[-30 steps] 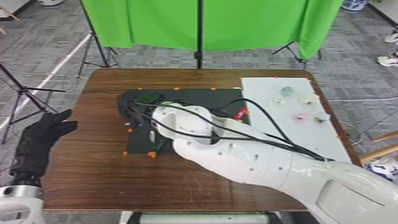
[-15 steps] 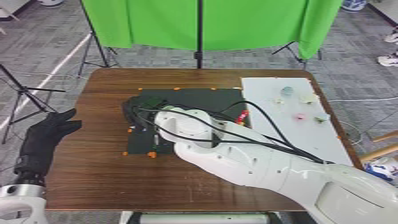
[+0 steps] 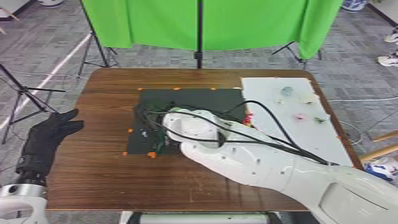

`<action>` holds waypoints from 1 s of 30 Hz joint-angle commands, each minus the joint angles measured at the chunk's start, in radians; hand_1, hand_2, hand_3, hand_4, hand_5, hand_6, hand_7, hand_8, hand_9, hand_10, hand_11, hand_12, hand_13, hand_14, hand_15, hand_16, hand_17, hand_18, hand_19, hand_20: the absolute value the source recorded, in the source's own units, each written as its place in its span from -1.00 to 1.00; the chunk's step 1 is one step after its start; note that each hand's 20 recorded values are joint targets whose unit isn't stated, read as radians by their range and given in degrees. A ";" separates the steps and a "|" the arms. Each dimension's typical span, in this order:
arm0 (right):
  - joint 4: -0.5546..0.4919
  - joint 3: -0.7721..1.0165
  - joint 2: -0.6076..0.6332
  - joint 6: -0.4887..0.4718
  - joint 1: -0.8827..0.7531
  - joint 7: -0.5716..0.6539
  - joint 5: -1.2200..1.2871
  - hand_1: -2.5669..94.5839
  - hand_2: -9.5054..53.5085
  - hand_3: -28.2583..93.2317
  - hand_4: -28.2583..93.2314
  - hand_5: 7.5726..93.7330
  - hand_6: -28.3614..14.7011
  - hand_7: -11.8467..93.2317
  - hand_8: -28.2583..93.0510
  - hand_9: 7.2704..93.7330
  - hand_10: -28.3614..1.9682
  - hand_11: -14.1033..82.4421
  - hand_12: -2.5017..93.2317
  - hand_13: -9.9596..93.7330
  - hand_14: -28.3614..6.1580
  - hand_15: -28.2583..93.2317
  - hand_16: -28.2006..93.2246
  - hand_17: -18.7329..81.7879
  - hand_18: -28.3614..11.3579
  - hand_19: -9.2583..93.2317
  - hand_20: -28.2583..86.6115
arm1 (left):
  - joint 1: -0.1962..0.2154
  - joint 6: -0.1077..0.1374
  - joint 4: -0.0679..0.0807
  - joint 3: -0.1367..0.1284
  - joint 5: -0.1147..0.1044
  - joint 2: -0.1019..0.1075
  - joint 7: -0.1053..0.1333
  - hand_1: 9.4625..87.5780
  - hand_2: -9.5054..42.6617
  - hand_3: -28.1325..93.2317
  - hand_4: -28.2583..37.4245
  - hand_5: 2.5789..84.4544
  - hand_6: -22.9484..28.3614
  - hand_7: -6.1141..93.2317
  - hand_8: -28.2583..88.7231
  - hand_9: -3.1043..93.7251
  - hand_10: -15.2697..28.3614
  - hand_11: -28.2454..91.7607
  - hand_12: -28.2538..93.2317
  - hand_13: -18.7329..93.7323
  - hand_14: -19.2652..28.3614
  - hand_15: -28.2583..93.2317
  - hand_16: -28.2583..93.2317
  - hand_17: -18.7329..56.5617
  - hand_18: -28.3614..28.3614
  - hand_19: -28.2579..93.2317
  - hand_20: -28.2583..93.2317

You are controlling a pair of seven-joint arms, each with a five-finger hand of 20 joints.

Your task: Arrange flowers

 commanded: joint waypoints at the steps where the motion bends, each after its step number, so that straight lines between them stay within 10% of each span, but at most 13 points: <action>1: -0.023 0.024 0.017 -0.058 0.009 0.007 -0.013 0.07 -1.00 0.52 -0.79 0.23 0.35 -0.27 -0.62 0.34 0.06 -0.43 -0.56 0.86 0.53 0.47 -0.03 0.57 -0.22 1.00 0.42 | 0.010 -0.023 0.003 -0.005 0.012 -0.013 -0.019 -0.81 -0.10 0.48 -1.00 0.10 0.29 -0.77 -0.61 0.08 0.48 -0.24 -0.35 0.01 0.60 -0.23 -0.58 -0.24 0.43 -0.33 -0.27; 22: -0.340 0.464 0.358 -0.026 -0.101 0.035 0.170 -0.25 -1.00 0.54 -0.87 0.04 0.34 -0.44 -0.67 0.12 -0.16 -0.53 -0.54 0.77 0.37 0.45 -0.04 0.46 -0.34 1.00 0.38 | 0.050 -0.027 -0.017 -0.032 0.022 -0.041 -0.029 -0.78 -0.19 0.49 -1.00 0.09 0.27 -0.77 -0.60 0.07 0.48 -0.24 -0.35 0.02 0.61 -0.23 -0.58 -0.25 0.43 -0.33 -0.27; 30: -0.349 0.701 0.507 -0.178 -0.319 0.047 0.233 -0.63 -1.00 0.43 -0.98 -0.22 0.00 -0.70 -0.60 -0.31 -0.52 -0.64 -0.55 0.39 -0.42 0.15 -0.11 -0.01 -0.88 0.53 0.35 | 0.051 -0.039 -0.020 -0.035 0.027 -0.048 -0.038 -0.77 -0.22 0.50 -1.00 0.09 0.27 -0.76 -0.60 0.07 0.47 -0.24 -0.35 0.02 0.61 -0.23 -0.57 -0.25 0.43 -0.33 -0.27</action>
